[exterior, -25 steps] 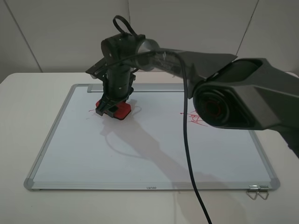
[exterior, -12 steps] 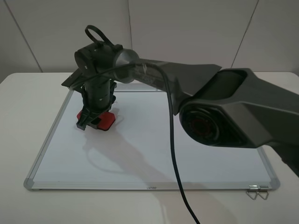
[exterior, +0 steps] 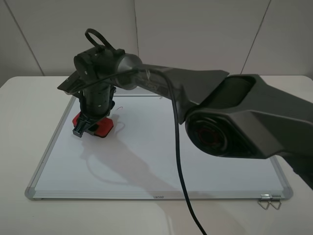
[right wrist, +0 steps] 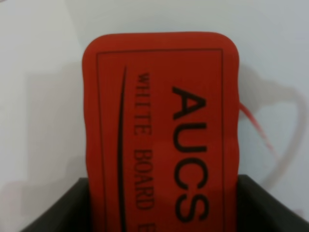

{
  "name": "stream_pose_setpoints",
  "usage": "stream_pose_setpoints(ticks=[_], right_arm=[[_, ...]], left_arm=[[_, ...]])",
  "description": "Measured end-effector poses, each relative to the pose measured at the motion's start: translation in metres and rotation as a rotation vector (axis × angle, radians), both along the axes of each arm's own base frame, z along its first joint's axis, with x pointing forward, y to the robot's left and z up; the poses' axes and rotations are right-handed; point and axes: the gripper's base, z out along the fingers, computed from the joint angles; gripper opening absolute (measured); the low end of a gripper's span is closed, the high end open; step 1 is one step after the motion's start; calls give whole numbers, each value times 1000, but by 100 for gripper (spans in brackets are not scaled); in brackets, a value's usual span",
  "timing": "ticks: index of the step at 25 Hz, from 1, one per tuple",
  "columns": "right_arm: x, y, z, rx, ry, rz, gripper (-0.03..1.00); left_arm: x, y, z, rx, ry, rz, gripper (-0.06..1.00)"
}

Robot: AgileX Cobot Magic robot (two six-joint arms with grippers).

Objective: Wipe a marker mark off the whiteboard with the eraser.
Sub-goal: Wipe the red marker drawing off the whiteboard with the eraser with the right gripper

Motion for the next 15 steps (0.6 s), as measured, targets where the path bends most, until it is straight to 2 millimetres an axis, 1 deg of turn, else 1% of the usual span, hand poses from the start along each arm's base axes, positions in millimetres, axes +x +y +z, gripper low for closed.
stream_pose_setpoints(ticks=[5, 15], right_arm=[[26, -24, -5, -2, 8, -66, 50], [57, -60, -5, -11, 31, -179, 50]], left_arm=[[0, 0, 0, 0, 0, 0, 77], [0, 0, 0, 0, 0, 0, 77]])
